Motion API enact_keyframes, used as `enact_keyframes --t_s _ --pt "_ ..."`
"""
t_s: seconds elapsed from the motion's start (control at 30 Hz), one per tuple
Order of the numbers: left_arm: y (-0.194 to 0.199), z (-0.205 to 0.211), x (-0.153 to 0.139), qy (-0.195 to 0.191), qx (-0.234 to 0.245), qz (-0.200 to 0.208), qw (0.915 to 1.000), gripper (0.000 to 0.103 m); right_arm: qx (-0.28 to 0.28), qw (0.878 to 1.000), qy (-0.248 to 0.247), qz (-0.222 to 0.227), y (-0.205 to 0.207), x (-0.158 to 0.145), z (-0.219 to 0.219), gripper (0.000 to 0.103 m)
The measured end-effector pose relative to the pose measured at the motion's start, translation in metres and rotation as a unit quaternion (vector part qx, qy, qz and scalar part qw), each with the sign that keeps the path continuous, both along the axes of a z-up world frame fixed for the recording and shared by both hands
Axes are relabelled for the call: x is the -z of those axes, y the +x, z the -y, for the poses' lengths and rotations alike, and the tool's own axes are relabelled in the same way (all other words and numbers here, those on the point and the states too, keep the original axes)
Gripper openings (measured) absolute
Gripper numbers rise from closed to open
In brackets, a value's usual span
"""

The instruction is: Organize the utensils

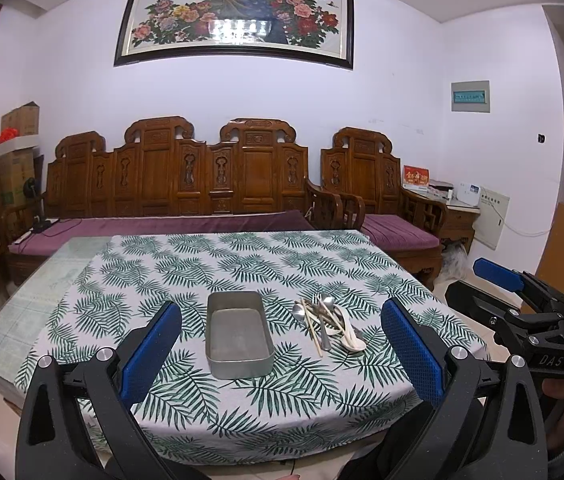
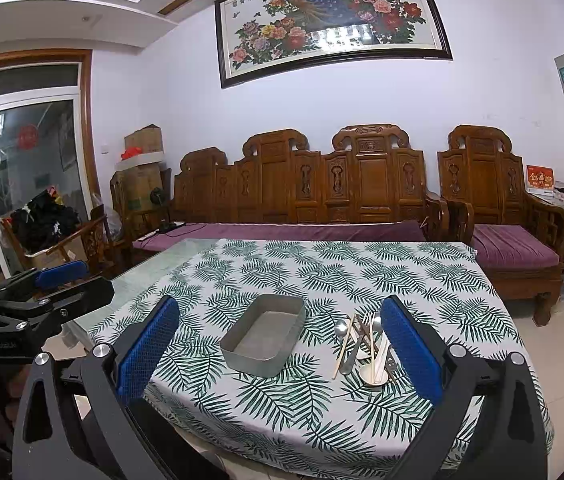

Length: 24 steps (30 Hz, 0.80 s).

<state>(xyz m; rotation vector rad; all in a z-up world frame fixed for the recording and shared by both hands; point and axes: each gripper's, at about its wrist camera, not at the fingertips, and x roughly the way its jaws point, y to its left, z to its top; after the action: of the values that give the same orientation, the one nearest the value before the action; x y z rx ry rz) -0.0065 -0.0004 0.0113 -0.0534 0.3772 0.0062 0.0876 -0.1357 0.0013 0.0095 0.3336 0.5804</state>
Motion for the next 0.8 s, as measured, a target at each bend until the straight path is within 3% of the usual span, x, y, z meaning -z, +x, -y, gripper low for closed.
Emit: enact_keyframes --t_s 0.8 --pt "0.000 -0.001 -0.010 0.001 0.000 0.001 1.0000 0.097 -0.002 1.000 0.002 0.000 -0.004 -0.008 0.000 0.101"
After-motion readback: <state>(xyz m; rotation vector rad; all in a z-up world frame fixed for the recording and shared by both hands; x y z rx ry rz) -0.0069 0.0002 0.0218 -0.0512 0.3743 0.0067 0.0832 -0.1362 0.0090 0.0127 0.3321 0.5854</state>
